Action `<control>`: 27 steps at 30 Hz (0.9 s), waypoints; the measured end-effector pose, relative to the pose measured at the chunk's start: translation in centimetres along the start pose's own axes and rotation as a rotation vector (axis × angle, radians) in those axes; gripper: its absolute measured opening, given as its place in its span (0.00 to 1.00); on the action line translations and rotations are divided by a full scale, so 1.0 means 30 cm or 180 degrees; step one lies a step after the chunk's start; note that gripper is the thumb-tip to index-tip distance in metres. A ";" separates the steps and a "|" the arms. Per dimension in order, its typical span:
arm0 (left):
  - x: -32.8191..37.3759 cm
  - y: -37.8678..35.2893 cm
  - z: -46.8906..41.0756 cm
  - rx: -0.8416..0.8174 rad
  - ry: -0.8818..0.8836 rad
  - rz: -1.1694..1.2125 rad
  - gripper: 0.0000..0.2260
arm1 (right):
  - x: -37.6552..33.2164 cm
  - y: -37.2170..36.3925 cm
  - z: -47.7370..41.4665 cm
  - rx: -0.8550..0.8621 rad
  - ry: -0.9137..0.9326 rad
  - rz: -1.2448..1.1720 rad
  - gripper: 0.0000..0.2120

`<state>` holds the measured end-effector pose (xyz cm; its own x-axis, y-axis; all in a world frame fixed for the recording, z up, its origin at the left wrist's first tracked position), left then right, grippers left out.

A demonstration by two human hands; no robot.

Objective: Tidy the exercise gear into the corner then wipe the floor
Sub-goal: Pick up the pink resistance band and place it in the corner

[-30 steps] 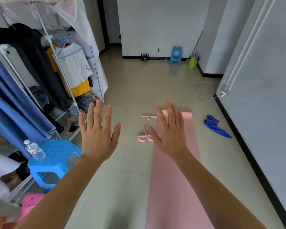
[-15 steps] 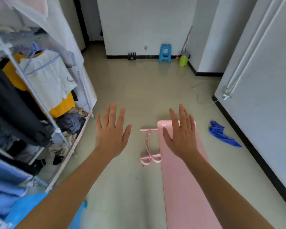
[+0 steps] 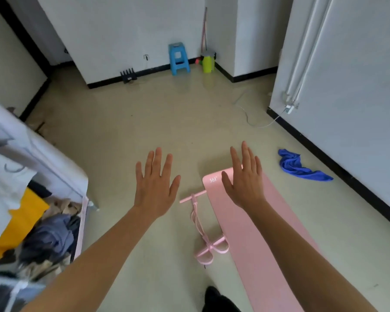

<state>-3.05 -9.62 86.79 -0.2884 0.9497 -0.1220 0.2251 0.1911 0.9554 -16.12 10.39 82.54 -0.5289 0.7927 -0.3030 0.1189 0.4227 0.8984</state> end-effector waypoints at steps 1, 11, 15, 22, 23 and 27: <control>-0.025 0.003 -0.095 0.0043 -0.0056 -0.0023 0.29 | -0.006 -0.012 -0.084 0.0012 -0.0057 0.0017 0.33; -0.149 -0.112 -0.860 0.0315 -0.0780 0.0260 0.29 | 0.014 -0.078 -0.634 0.0305 -0.0646 0.0287 0.33; -0.092 -0.273 -1.119 0.0148 -0.1421 0.0500 0.29 | 0.099 -0.144 -0.689 0.0450 -0.1305 0.0477 0.34; -0.034 -0.576 -1.324 -0.0391 -0.2545 0.0754 0.28 | 0.095 -0.333 -0.590 0.0226 -0.2724 0.0907 0.33; -0.039 -0.634 -1.314 -0.0532 -0.2670 0.0712 0.28 | 0.068 -0.376 -0.570 0.0069 -0.2813 0.0919 0.33; -0.082 -0.849 -1.235 -0.1136 -0.2959 0.0532 0.28 | -0.023 -0.525 -0.465 -0.0314 -0.3291 0.0886 0.33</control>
<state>-42.55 -26.02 72.73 0.5955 0.8033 0.0051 -0.1395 0.0971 0.9855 -29.35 -2.95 73.02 0.4791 0.8623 -0.1641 0.0327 0.1693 0.9850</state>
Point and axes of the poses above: each hand's wrist, its own z-axis away from the middle knuckle, its own y-axis out of the back of the hand, x = y × z, the point moved 8 cm from there along -z, towards the middle knuckle, and after that the axes turned 3 degrees about -y, right-handed, at the moved point
